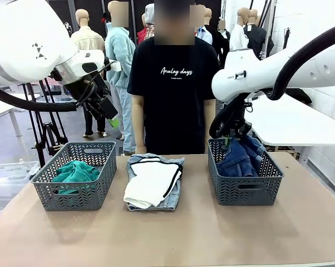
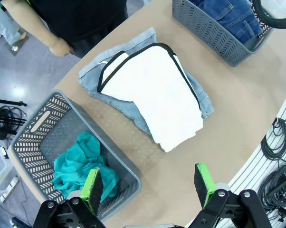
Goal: Sort the tops and bottoms.
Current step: Sort the clothes according to human instructions.
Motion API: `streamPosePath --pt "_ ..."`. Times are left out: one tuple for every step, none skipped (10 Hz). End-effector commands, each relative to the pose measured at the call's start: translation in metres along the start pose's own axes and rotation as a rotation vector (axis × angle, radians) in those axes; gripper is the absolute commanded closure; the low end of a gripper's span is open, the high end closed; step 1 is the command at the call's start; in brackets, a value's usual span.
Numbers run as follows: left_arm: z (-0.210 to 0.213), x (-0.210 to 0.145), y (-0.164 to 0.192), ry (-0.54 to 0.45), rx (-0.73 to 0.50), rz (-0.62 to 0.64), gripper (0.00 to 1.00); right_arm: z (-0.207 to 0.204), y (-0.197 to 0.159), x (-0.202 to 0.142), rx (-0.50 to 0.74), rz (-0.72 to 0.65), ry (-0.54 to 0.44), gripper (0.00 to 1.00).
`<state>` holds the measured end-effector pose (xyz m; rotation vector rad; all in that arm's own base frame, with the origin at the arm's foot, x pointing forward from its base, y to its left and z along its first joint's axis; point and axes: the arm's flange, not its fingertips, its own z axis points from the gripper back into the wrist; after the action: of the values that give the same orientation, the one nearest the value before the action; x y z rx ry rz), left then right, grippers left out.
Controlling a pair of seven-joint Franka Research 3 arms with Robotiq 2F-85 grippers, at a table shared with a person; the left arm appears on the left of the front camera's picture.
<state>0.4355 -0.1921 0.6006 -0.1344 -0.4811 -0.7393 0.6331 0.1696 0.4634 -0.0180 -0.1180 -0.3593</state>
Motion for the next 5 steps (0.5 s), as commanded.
streamPosePath --pt "0.001 0.0 0.0 -0.001 0.01 0.001 0.0 0.023 -0.007 -0.012 0.029 -0.023 -0.03 0.12" --pt "0.001 0.0 0.0 -0.001 0.01 0.001 0.0 0.038 -0.01 -0.016 0.051 -0.036 -0.047 0.0" --pt "0.001 0.0 0.0 -0.001 0.01 0.001 0.0 0.05 -0.013 -0.018 0.063 -0.048 -0.052 0.0" --pt "0.001 0.0 0.0 -0.001 0.01 0.001 0.0 0.058 -0.015 -0.019 0.072 -0.056 -0.047 0.0" --pt "0.001 0.0 0.0 -0.001 0.01 0.001 0.0 0.062 -0.016 -0.019 0.073 -0.06 -0.043 0.0"
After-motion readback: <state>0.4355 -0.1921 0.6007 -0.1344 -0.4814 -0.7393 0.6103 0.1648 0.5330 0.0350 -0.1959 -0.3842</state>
